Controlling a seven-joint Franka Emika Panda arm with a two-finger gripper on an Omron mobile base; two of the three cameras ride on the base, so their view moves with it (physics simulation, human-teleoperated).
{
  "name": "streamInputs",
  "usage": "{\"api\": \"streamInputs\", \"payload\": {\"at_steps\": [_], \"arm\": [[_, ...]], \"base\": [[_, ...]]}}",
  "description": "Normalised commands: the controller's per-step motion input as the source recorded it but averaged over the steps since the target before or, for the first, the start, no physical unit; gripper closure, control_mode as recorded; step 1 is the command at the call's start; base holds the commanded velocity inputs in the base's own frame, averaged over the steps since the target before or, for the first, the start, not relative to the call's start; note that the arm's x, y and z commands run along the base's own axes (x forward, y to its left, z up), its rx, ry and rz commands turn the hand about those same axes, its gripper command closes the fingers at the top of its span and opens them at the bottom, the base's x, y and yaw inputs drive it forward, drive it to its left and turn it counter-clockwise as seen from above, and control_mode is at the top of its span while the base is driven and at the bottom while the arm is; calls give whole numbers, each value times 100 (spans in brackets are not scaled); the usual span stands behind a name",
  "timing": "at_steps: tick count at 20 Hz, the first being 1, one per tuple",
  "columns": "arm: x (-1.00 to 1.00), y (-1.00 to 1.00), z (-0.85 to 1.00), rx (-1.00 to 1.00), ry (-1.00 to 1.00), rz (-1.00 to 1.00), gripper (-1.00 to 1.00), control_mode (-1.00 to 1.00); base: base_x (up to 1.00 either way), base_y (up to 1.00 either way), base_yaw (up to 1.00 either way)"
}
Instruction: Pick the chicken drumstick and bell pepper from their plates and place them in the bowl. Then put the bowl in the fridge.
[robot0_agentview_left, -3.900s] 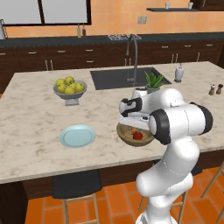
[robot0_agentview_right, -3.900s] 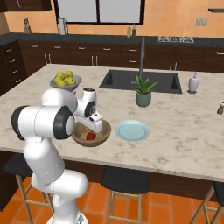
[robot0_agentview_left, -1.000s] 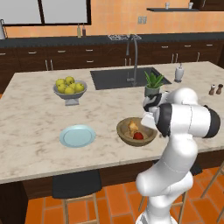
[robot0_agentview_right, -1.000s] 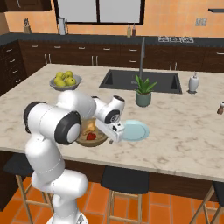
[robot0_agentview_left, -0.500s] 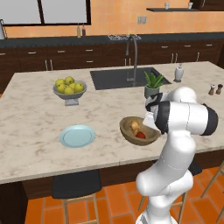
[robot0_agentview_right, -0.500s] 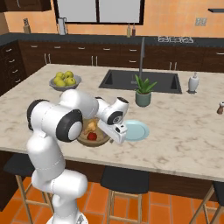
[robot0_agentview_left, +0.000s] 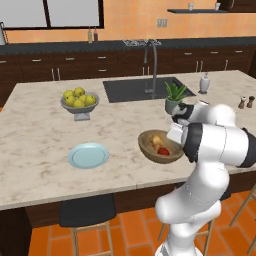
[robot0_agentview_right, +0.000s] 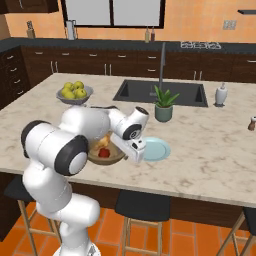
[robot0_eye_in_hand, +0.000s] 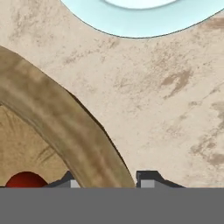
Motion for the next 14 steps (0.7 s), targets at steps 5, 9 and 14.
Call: {"api": "streamInputs", "payload": {"at_steps": [5,9,14], "arm": [[-23,-5,99,4,-1,0,100,-100],[-29,9,96,0,0,-5,100,-100],[-31,59,31,0,0,-34,100,-100]], "base": [[0,0,0],[0,0,0],[0,0,0]]}}
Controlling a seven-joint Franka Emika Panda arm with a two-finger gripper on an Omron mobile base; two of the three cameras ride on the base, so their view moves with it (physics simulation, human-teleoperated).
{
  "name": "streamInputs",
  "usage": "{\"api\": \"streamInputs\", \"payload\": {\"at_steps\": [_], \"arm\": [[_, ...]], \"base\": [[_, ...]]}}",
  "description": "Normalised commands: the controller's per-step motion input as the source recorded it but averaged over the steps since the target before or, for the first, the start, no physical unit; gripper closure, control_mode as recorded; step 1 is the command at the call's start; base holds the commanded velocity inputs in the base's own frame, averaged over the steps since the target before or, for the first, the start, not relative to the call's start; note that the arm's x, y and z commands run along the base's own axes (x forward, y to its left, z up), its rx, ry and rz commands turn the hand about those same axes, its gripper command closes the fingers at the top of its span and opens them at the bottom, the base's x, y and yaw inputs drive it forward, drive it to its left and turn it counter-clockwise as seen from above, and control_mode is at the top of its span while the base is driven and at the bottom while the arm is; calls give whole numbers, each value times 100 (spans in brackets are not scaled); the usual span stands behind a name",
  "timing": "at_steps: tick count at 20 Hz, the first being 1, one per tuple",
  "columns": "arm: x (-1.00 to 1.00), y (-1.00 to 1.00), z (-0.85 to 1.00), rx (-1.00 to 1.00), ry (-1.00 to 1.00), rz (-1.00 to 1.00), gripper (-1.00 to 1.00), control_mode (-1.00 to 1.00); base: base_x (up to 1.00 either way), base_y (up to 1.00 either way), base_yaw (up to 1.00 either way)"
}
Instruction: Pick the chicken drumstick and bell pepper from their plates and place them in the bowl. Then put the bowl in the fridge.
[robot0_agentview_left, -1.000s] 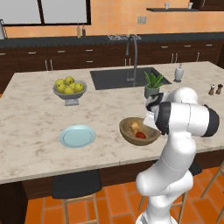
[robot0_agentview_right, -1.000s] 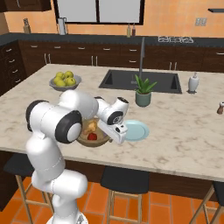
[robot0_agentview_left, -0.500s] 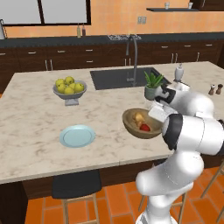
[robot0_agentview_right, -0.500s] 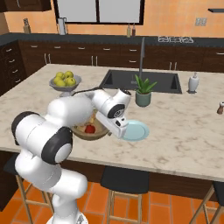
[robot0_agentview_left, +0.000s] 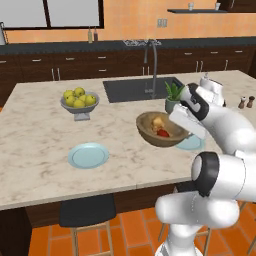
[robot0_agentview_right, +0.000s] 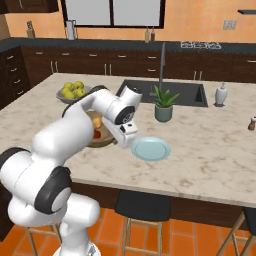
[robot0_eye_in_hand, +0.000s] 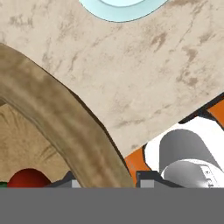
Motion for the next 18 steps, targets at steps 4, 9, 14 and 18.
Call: {"api": "streamInputs", "payload": {"at_steps": [4,9,14,18], "arm": [[-5,45,11,0,0,-33,100,-100],[-18,46,0,-5,-5,-32,100,-100],[-1,8,0,-4,-1,-6,100,-100],[0,0,0,0,0,0,100,-100]], "base": [[0,0,0],[0,0,0],[0,0,0],[0,0,0]]}}
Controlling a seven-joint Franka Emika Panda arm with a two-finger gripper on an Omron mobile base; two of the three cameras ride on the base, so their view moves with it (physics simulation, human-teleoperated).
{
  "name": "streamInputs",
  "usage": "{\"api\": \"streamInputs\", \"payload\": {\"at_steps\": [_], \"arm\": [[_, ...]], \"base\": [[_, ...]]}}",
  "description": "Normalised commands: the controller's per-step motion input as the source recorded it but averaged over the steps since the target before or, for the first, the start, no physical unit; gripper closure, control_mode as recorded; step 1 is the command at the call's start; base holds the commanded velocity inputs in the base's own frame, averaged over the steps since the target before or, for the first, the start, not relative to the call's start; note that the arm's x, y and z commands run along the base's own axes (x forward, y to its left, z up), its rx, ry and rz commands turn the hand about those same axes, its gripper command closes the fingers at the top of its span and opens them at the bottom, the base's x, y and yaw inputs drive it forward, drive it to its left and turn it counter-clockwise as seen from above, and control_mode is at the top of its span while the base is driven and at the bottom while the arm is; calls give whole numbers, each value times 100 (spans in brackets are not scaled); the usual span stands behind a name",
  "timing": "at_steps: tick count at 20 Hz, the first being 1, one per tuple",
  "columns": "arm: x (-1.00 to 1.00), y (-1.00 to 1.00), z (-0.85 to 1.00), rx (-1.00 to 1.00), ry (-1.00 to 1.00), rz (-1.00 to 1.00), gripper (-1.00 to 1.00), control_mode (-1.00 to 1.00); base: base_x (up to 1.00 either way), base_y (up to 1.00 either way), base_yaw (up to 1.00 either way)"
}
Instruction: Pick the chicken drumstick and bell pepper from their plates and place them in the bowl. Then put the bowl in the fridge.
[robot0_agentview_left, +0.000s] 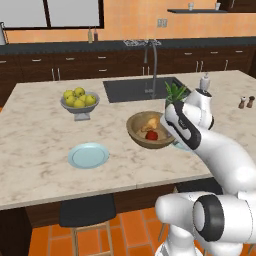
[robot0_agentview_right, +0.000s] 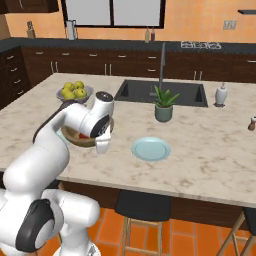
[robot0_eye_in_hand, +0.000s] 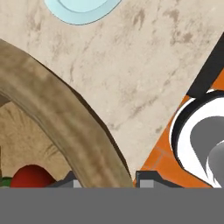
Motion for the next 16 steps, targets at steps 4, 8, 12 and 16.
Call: {"api": "streamInputs", "payload": {"at_steps": [4,8,12,16], "arm": [[0,0,0,0,0,0,100,100],[0,0,0,0,0,0,100,100],[0,0,0,0,0,0,100,100],[0,0,0,0,0,0,100,100]], "base": [[-79,0,0],[-100,-7,-5],[-88,-13,-25],[0,3,-89]]}}
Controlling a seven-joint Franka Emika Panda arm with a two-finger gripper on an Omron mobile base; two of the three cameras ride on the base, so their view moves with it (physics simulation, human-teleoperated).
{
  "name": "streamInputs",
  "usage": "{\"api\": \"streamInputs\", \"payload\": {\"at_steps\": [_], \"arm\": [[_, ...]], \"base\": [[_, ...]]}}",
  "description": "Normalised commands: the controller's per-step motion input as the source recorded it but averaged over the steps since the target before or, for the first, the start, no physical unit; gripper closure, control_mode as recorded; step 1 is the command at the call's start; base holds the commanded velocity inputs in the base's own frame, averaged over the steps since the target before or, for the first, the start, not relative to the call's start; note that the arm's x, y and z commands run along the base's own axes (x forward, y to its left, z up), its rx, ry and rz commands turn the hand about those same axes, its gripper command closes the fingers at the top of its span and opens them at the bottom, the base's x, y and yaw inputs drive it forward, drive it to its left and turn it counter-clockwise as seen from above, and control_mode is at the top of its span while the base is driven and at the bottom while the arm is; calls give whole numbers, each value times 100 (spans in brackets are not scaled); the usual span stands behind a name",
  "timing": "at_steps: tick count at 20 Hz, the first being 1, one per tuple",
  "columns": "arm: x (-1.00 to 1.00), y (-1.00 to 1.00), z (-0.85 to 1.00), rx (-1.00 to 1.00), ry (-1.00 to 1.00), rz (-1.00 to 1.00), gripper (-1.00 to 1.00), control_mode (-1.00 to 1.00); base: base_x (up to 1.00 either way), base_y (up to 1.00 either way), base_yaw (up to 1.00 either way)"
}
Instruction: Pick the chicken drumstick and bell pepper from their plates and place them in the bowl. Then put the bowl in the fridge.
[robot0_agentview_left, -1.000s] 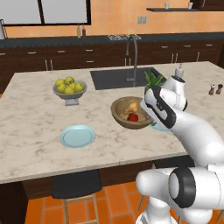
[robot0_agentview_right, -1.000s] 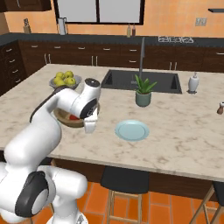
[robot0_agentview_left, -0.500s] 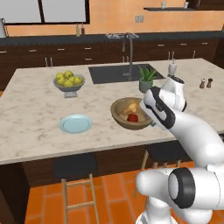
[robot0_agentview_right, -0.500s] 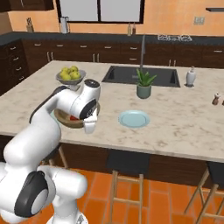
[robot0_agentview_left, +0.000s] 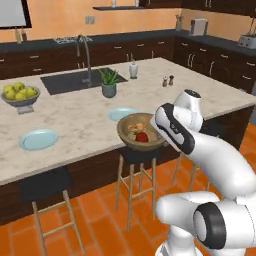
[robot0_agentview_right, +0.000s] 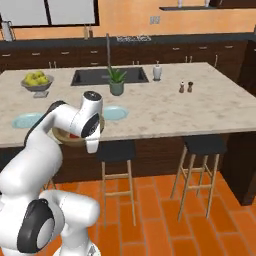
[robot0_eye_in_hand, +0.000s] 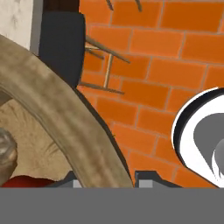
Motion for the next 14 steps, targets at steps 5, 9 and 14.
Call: {"api": "streamInputs", "payload": {"at_steps": [5,9,14], "arm": [[0,0,0,0,0,0,100,100],[0,0,0,0,0,0,100,100],[0,0,0,0,0,0,100,100]], "base": [[0,8,-94],[0,7,-96],[6,0,-88]]}}
